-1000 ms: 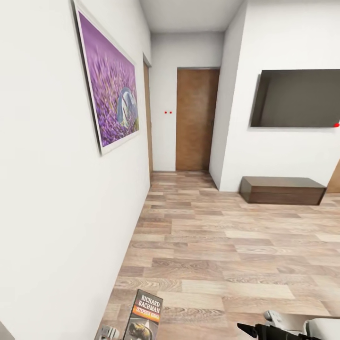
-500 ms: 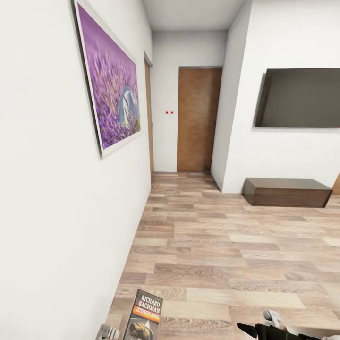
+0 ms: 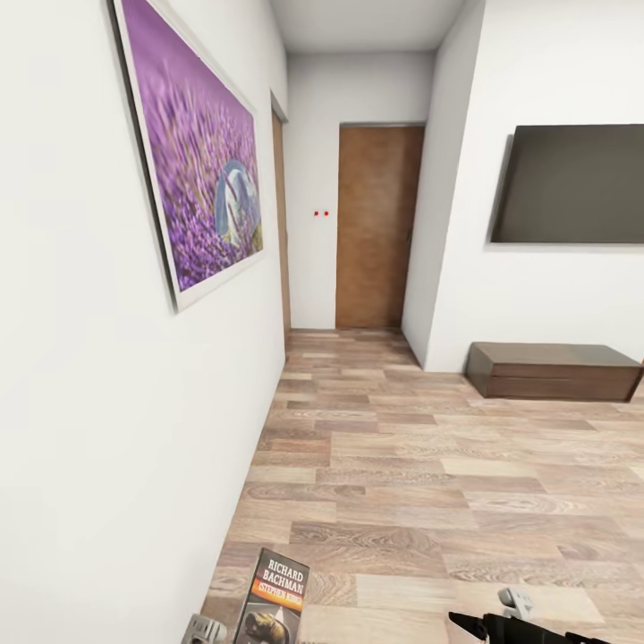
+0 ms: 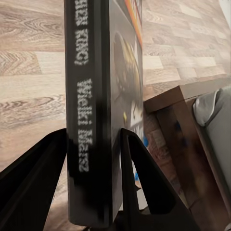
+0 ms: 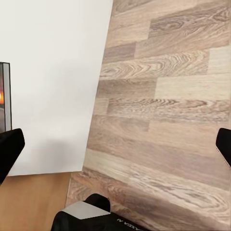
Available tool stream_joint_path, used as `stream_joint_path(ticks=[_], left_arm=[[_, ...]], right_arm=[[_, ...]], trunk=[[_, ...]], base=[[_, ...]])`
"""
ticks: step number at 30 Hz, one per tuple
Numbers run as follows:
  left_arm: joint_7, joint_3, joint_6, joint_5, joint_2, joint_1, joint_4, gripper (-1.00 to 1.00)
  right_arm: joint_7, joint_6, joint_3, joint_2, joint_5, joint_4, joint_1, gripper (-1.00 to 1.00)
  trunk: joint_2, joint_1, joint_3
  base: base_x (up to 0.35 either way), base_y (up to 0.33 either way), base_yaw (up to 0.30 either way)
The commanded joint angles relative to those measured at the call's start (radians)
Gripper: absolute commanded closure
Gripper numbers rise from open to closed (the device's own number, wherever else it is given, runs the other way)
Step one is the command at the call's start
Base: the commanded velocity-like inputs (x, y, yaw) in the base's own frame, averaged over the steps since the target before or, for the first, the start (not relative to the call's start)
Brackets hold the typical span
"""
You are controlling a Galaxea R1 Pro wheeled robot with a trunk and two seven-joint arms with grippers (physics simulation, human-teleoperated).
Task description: In the bedroom, move the book from the bed onto either nightstand, and place the two sandals side by side next to the bed.
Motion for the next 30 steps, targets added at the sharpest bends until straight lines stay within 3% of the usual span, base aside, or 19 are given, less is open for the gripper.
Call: stream_joint_path(ticks=[1,18,24,30], left_arm=[[-0.005,0.002,0.007,0.006,0.0,-0.001,0.0,1.0],[-0.005,0.001,0.008,0.006,0.0,-0.001,0.0,1.0],[-0.005,0.001,0.008,0.006,0.0,-0.001,0.0,1.0],[-0.005,0.001,0.007,0.006,0.0,-0.001,0.0,1.0]], right_arm=[[0.003,0.009,0.006,-0.001,-0.01,-0.001,-0.001,-1.0],[0.004,0.009,0.006,-0.001,-0.01,-0.001,-0.001,-1.0],[0.004,0.009,0.006,-0.001,-0.01,-0.001,-0.001,-1.0],[0.004,0.01,0.006,-0.001,-0.01,-0.001,-0.001,-1.0]], trunk=[[-0.001,0.001,-0.001],[-0.001,0.001,-0.001],[-0.001,0.001,-0.001],[-0.001,0.001,-0.001]], base=[[0.328,0.039,0.0],[0.328,0.076,0.0],[0.089,0.001,-0.029],[0.006,0.0,-0.252]])
